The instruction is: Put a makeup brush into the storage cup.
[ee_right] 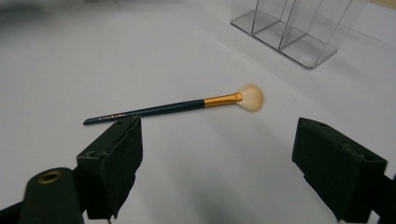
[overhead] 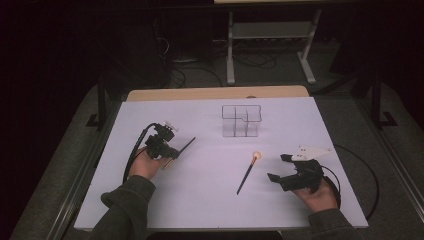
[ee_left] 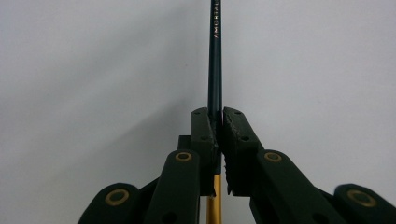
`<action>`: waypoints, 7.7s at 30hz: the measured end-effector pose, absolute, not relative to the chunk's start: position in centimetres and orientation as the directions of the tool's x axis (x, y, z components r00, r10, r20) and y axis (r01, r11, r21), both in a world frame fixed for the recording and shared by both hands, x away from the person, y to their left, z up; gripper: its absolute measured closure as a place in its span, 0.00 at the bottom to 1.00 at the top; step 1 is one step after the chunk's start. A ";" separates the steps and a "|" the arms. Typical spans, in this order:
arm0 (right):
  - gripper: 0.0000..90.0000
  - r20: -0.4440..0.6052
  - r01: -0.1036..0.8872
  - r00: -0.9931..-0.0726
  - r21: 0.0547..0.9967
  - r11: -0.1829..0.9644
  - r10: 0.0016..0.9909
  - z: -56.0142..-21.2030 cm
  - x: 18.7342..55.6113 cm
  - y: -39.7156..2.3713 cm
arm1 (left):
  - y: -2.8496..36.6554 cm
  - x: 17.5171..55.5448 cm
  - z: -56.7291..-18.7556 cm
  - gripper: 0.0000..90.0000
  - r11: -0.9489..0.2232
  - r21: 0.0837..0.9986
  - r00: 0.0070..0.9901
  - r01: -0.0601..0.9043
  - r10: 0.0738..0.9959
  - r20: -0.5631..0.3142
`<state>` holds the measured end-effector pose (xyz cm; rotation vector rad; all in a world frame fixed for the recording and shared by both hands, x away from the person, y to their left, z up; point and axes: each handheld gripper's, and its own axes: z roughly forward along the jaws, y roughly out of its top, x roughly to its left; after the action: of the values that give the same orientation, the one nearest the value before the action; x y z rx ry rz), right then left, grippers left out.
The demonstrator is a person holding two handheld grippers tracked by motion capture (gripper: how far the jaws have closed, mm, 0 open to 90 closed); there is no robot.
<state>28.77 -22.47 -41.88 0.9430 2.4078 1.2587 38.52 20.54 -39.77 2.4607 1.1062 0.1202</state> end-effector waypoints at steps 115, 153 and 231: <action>0.78 0.120 0.053 -0.992 0.622 0.781 -0.028 -34.1 32.9 -9.7 | 9.9 30.2 -33.6 0.92 -0.827 0.560 0.998 0.051 0.055 -0.009; 0.93 0.098 0.052 -0.995 0.662 0.748 -0.017 -34.6 32.5 -11.5 | 11.8 30.9 -34.4 0.75 -0.813 0.567 0.991 0.134 0.118 -0.066; 0.91 0.064 0.016 -0.997 0.698 0.716 -0.040 -36.9 31.7 -9.5 | 11.6 30.5 -33.7 0.92 -0.851 0.520 0.997 0.071 0.043 -0.064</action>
<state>31.66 -9.53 -36.91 -0.0211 2.9794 1.2121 30.55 11.60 -33.72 2.5909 0.0800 -0.0678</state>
